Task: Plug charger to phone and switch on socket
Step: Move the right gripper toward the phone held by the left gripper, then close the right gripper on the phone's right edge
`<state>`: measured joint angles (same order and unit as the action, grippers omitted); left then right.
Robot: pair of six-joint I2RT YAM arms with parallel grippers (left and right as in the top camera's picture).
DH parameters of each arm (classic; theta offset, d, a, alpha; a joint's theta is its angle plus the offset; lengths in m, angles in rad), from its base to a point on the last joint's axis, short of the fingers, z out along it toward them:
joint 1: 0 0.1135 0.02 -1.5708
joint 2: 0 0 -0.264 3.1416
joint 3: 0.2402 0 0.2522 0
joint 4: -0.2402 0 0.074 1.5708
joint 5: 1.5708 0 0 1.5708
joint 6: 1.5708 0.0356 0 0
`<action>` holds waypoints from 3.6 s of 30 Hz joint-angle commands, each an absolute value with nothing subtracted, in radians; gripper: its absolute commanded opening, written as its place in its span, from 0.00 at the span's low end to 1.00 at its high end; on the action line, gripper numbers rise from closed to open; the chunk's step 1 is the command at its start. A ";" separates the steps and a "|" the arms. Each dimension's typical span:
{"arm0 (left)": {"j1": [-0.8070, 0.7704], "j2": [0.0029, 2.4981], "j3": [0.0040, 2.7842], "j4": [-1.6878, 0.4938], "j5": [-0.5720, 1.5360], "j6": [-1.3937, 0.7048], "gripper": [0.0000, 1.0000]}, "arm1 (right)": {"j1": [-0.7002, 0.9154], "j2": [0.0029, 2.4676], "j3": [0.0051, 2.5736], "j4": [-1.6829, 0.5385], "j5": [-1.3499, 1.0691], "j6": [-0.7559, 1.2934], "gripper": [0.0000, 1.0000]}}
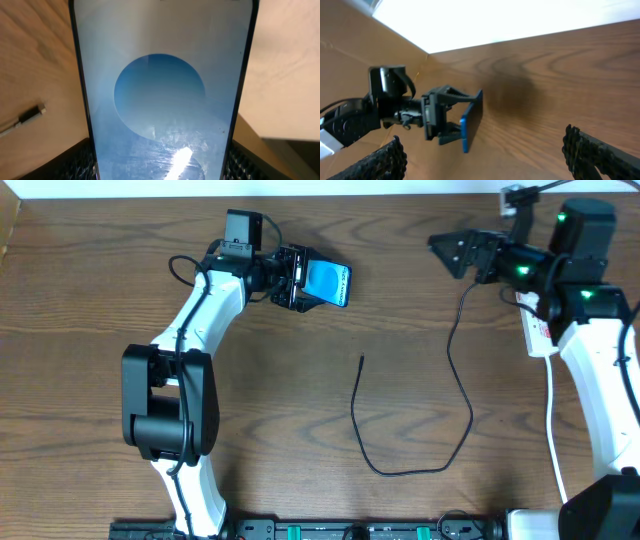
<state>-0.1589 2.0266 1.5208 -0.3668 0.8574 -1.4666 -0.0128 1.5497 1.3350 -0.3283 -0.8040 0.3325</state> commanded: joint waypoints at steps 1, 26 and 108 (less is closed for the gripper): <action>-0.178 1.976 1.538 -0.364 0.779 -1.477 0.07 | 0.057 1.597 1.359 -0.332 -0.783 0.344 0.99; -0.268 1.827 1.538 -0.410 0.507 -1.465 0.07 | 0.261 1.783 1.359 -0.318 -0.768 0.282 0.95; -0.379 1.827 1.538 -0.383 0.507 -1.714 0.07 | 0.316 1.784 1.359 -0.310 -0.638 0.344 0.01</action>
